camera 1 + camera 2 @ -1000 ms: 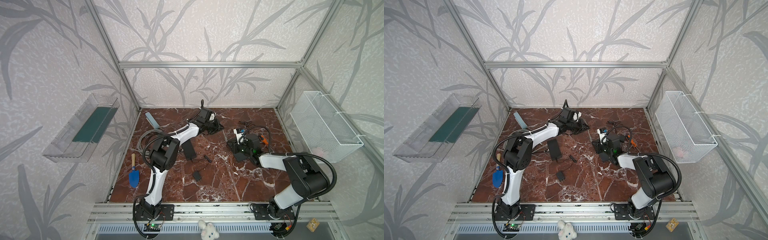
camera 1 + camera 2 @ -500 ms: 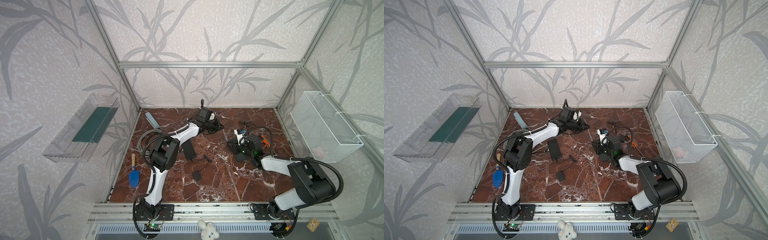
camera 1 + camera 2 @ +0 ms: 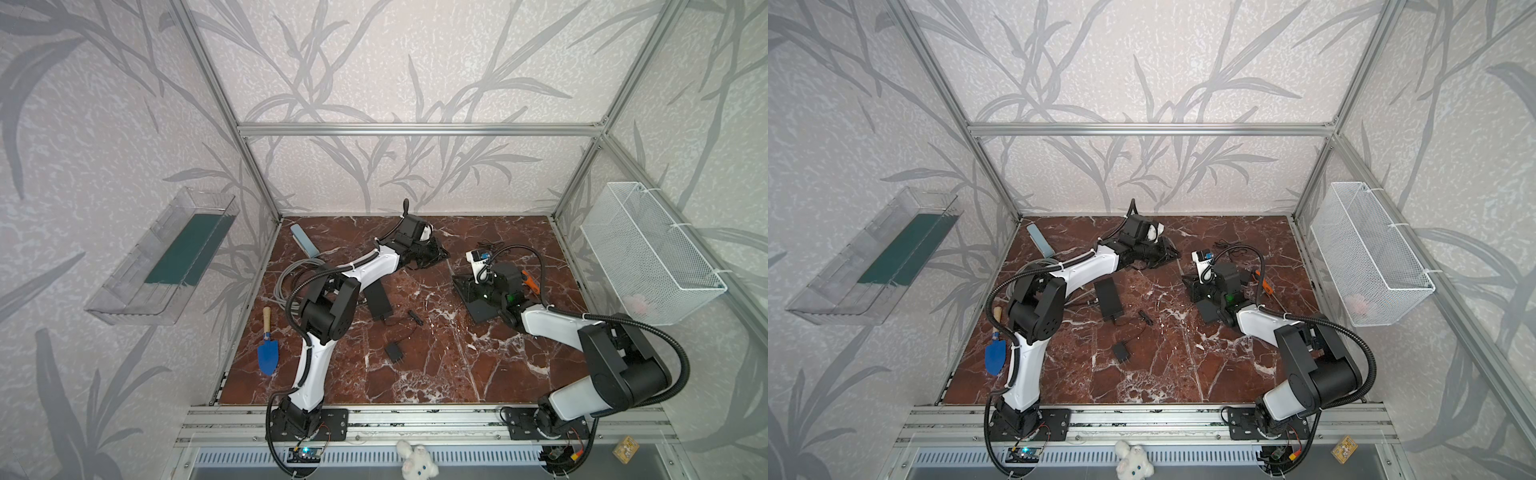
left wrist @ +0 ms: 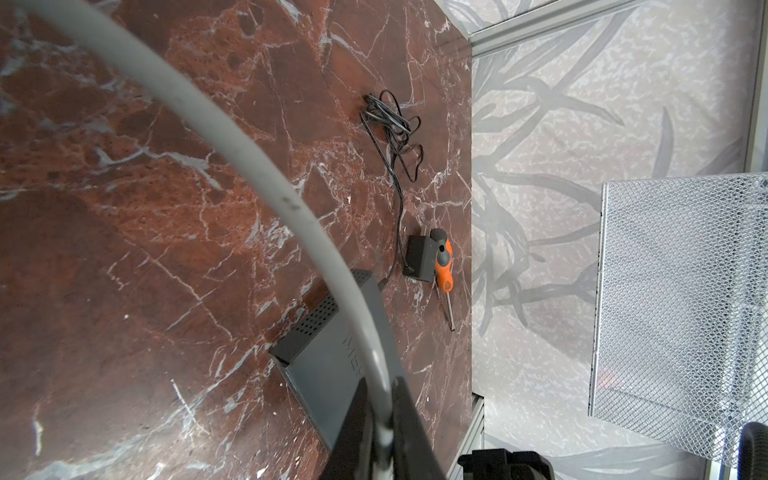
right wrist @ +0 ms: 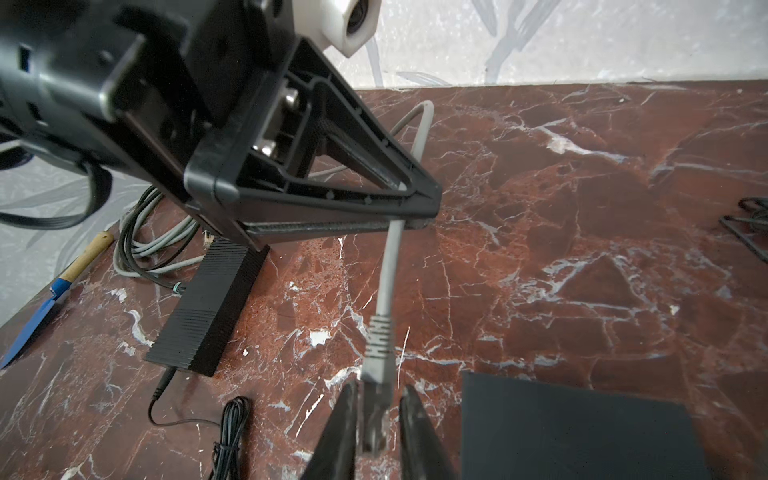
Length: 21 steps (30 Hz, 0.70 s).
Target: Insert the plug into the switch port
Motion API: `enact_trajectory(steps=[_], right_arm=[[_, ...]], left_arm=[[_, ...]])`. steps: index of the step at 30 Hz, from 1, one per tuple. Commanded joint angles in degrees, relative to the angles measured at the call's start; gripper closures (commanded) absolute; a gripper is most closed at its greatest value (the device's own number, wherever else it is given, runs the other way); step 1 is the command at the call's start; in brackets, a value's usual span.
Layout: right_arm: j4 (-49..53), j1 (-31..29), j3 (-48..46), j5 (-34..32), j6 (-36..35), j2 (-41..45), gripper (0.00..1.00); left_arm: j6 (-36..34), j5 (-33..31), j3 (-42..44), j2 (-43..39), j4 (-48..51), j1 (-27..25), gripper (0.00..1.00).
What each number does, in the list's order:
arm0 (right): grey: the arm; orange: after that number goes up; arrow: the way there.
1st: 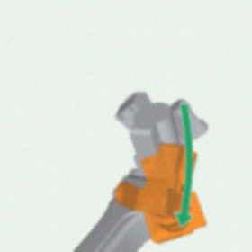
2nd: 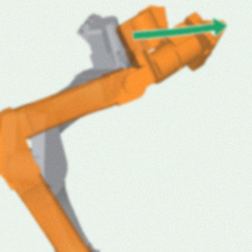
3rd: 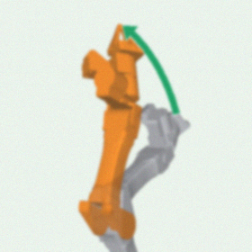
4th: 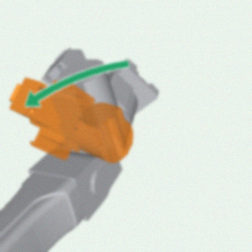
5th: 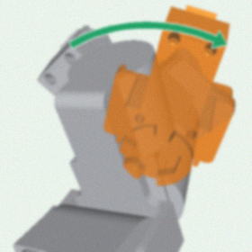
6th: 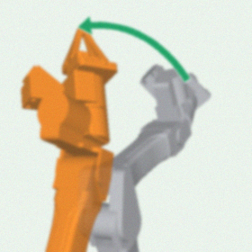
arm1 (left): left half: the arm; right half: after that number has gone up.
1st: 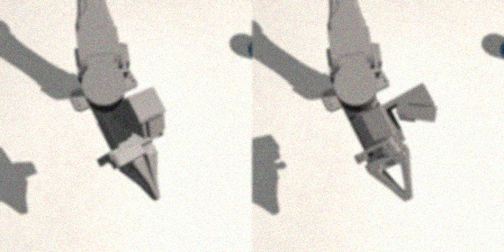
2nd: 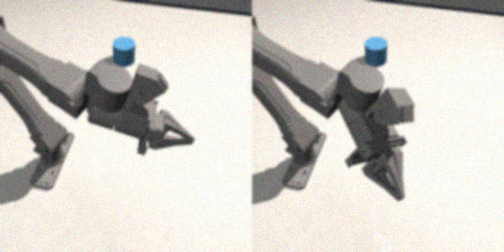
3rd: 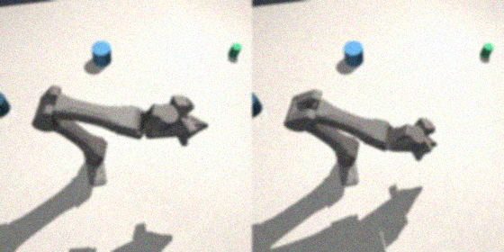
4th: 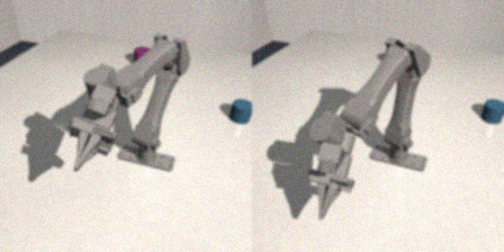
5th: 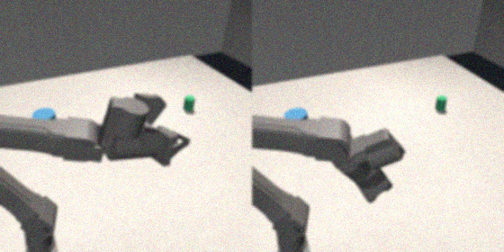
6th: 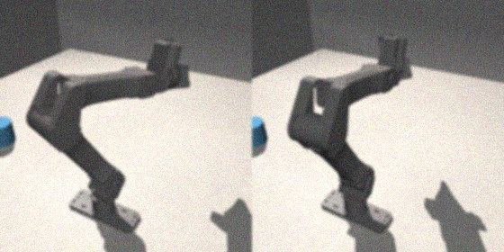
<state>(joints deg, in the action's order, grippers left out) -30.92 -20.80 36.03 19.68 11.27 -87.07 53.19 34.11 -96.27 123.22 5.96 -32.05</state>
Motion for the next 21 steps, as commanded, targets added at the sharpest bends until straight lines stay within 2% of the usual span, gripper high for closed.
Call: enact_trajectory(steps=[1,9,17,21], right_arm=[[1.6,-0.3,1.5,0.9,-0.8,-0.6,0.76],[2.5,-0.3,0.5,0.3,-1.6,-0.4,0.72],[2.5,-0.3,0.5,-0.1,-1.4,0.8,0.90],[8.3,0.2,2.4,0.4,-0.7,2.9,0.93]], left_arm=[[1.4,-0.8,0.3,-0.5,-1.1,-0.2,0.88],[2.0,-0.7,0.2,-0.2,-1.7,-0.3,0.88],[2.0,-0.8,0.8,-0.3,-1.7,-0.5,0.87],[-0.7,-1.0,1.1,-0.6,0.5,-0.4,0.75]])
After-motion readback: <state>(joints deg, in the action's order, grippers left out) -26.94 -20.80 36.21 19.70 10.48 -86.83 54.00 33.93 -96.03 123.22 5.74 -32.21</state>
